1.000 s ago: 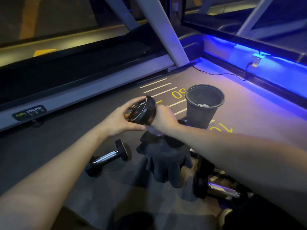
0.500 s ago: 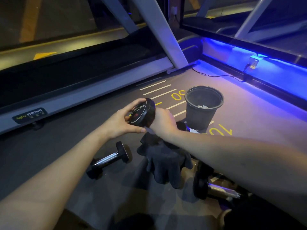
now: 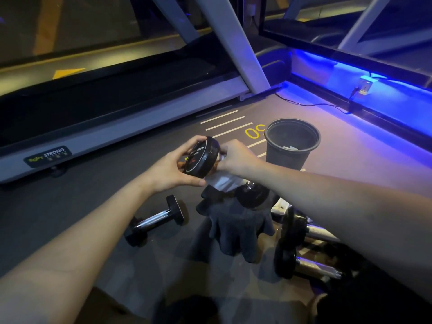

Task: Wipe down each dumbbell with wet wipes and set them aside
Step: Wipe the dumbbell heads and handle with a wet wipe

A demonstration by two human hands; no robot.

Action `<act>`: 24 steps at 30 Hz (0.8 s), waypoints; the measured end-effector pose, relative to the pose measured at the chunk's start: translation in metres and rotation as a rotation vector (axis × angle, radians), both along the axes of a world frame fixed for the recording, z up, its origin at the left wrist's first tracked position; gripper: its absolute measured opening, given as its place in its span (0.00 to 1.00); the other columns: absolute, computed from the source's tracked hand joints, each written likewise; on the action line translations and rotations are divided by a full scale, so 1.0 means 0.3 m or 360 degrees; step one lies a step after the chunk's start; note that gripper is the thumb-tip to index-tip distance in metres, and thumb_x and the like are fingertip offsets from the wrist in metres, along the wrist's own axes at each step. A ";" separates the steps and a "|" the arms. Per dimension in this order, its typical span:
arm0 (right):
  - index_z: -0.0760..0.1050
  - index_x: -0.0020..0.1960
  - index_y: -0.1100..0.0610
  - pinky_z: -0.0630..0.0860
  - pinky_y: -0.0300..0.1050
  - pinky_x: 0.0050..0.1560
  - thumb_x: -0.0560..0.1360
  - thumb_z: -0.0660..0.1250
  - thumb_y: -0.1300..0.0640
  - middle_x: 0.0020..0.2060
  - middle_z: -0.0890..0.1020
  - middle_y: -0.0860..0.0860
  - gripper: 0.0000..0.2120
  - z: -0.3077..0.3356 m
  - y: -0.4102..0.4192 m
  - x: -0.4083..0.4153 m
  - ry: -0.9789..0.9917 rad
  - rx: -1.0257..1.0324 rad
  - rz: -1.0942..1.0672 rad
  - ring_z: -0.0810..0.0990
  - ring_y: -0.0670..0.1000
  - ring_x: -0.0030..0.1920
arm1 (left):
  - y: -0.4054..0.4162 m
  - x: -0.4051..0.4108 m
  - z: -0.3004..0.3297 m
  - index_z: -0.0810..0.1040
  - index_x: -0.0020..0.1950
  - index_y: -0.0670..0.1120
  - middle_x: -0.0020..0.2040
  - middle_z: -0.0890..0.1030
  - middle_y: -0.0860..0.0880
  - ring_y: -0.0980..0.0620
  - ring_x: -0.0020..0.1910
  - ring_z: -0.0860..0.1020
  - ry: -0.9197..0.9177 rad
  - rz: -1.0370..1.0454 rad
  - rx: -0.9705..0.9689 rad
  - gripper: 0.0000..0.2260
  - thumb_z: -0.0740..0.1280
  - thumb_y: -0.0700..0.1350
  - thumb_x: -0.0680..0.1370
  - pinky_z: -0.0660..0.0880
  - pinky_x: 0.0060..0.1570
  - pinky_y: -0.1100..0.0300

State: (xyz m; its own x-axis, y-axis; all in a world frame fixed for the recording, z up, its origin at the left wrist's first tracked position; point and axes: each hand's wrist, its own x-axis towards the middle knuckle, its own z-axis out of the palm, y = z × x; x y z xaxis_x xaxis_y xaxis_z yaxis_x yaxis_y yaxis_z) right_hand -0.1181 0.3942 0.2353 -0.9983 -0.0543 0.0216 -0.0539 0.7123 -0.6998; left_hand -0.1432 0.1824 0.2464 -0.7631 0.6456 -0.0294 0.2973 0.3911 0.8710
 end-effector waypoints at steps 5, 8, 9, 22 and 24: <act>0.71 0.28 0.53 0.64 0.45 0.32 0.68 0.76 0.57 0.24 0.69 0.48 0.16 0.010 0.022 -0.009 0.0055 -0.0022 0.0005 0.65 0.46 0.30 | 0.003 0.010 0.000 0.66 0.74 0.64 0.66 0.74 0.54 0.59 0.58 0.82 -0.0009 0.0010 -0.0005 0.46 0.80 0.32 0.67 0.76 0.56 0.69; 0.80 0.32 0.48 0.69 0.45 0.36 0.68 0.77 0.58 0.31 0.83 0.54 0.10 0.031 0.046 -0.027 0.0082 -0.0226 -0.0044 0.73 0.47 0.34 | 0.000 0.011 -0.005 0.67 0.72 0.68 0.67 0.74 0.53 0.55 0.58 0.83 -0.0015 0.0026 0.0023 0.45 0.81 0.33 0.66 0.77 0.56 0.66; 0.81 0.34 0.48 0.70 0.45 0.37 0.68 0.77 0.58 0.34 0.84 0.55 0.09 0.034 0.050 -0.032 0.0065 -0.0255 -0.0048 0.73 0.48 0.34 | -0.002 0.011 -0.007 0.67 0.71 0.69 0.67 0.74 0.53 0.55 0.58 0.83 -0.0012 0.0028 0.0022 0.45 0.81 0.34 0.66 0.77 0.56 0.65; 0.81 0.42 0.57 0.75 0.40 0.29 0.68 0.74 0.49 0.30 0.82 0.52 0.11 -0.013 -0.071 0.047 -0.0108 0.0033 -0.0117 0.84 0.53 0.32 | -0.007 0.020 -0.009 0.68 0.70 0.69 0.66 0.75 0.54 0.52 0.66 0.78 -0.0031 0.0006 0.0078 0.44 0.81 0.33 0.66 0.77 0.63 0.58; 0.82 0.46 0.56 0.80 0.49 0.41 0.70 0.71 0.51 0.40 0.85 0.56 0.10 -0.029 -0.095 0.075 0.0056 0.0252 -0.0270 0.85 0.58 0.42 | 0.002 0.021 -0.004 0.69 0.69 0.71 0.66 0.75 0.54 0.52 0.64 0.80 -0.0027 0.0014 0.0084 0.44 0.81 0.34 0.66 0.77 0.64 0.56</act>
